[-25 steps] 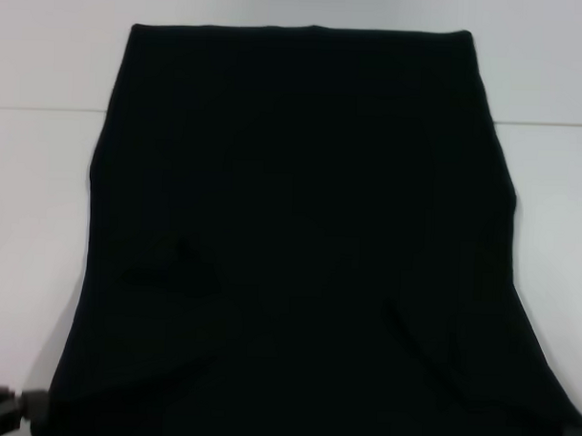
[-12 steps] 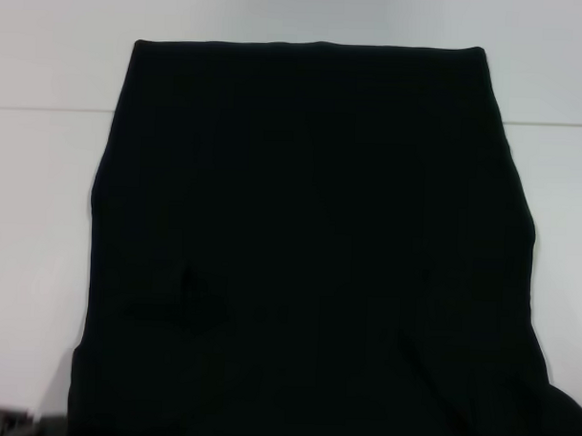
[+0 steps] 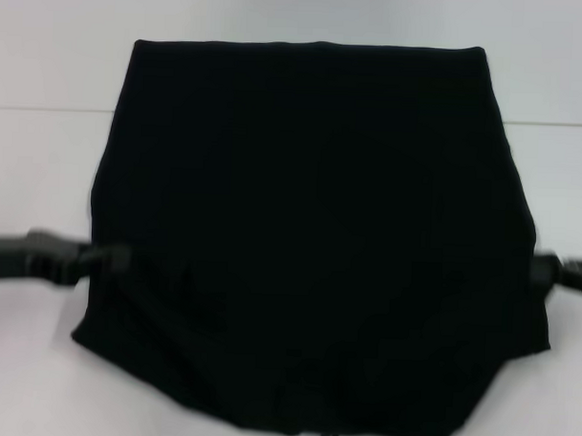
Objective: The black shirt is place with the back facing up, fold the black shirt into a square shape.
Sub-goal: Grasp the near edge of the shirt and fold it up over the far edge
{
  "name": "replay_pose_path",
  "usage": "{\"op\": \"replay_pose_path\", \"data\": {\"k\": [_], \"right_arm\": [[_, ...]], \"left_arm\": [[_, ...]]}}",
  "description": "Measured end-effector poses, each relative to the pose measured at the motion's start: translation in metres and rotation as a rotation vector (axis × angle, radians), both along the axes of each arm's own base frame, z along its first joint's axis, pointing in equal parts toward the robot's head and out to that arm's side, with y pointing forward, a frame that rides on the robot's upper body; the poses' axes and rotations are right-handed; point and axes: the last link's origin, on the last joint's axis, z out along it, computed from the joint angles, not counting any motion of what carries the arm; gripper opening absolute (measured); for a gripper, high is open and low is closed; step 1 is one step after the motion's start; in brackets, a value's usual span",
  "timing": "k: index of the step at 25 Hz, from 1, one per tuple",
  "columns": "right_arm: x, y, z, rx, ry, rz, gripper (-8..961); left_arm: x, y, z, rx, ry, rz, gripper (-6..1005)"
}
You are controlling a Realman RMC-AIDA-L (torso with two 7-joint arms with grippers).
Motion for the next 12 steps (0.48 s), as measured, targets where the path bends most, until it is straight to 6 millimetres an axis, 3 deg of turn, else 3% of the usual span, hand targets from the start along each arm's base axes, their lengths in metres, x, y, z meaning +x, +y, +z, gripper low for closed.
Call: {"op": "replay_pose_path", "data": {"k": [2,5,12], "right_arm": [[-0.006,0.019,-0.005,0.053,-0.011,-0.029,33],[-0.016,0.044,-0.016,0.106,-0.024,-0.060,33],[-0.038,0.093,-0.040,0.217,-0.094,-0.140,32]], "left_arm": [[0.003,0.008,-0.001,0.014,0.008,0.001,13],[0.015,0.047,-0.002,0.104,0.055,0.019,13],[0.025,0.098,0.004,0.269,0.144,0.085,14]]}}
